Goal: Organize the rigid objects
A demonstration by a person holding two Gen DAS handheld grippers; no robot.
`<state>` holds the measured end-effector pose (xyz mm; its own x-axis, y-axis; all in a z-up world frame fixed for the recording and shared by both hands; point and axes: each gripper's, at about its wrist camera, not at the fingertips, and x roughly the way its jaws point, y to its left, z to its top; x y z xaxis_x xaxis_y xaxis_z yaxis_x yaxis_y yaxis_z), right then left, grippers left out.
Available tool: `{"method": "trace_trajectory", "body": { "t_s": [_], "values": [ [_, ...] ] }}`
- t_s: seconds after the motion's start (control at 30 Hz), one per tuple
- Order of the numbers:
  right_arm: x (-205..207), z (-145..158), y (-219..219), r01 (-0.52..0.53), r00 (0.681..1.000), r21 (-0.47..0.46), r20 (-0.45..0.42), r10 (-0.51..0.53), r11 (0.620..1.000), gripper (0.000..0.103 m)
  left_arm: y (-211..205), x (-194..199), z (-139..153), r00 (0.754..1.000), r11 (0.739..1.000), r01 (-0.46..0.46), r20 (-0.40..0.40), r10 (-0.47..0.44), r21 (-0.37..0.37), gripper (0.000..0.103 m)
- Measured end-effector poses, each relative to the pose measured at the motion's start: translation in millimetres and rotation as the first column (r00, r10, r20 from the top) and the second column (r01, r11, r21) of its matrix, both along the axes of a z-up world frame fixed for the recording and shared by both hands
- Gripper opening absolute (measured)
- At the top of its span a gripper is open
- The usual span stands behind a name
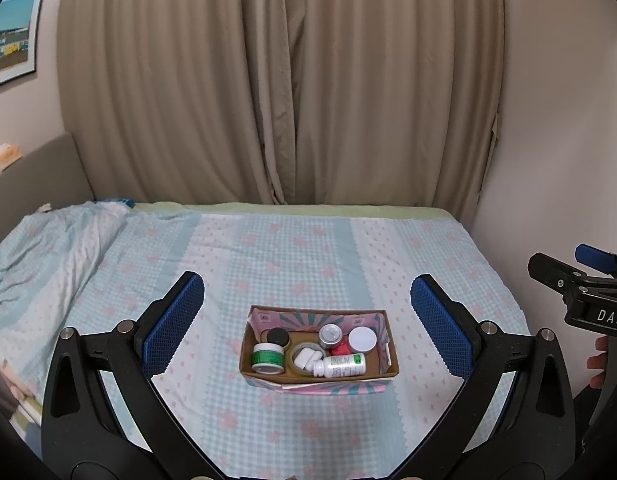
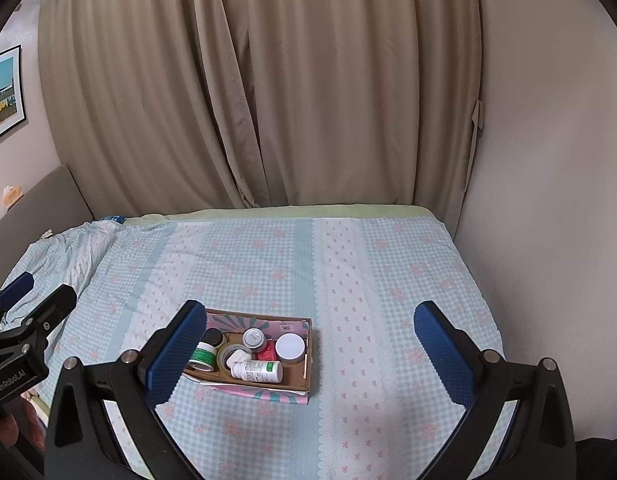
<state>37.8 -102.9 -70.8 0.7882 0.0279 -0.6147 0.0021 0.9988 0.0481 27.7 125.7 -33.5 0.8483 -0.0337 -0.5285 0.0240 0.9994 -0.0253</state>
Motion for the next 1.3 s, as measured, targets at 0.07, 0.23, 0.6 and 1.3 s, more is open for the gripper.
{"method": "trace_trajectory", "body": {
  "t_s": [0.07,0.23,0.6,1.3],
  "values": [
    [0,0,0,0.001,1.0,-0.001,-0.001,-0.001,1.0,0.103,0,-1,0,1.0,1.0,-0.003,0.0,0.003,0.002,0.103],
    [0,0,-1,-0.001,1.0,-0.001,0.003,0.001,1.0,0.103,0,0,-2,1.0,1.0,-0.004,0.0,0.004,-0.001,0.103],
    [2,-1,-3,-0.005,1.0,0.0,0.005,0.005,1.0,0.103,-3,0,-4,1.0,1.0,-0.018,-0.003,0.018,0.011,0.103],
    [10,-3,-8,-0.012,1.0,-0.014,0.006,0.012,1.0,0.103,1,-4,0,0.999,0.999,-0.035,0.041,0.035,-0.005,0.103]
  ]
}}
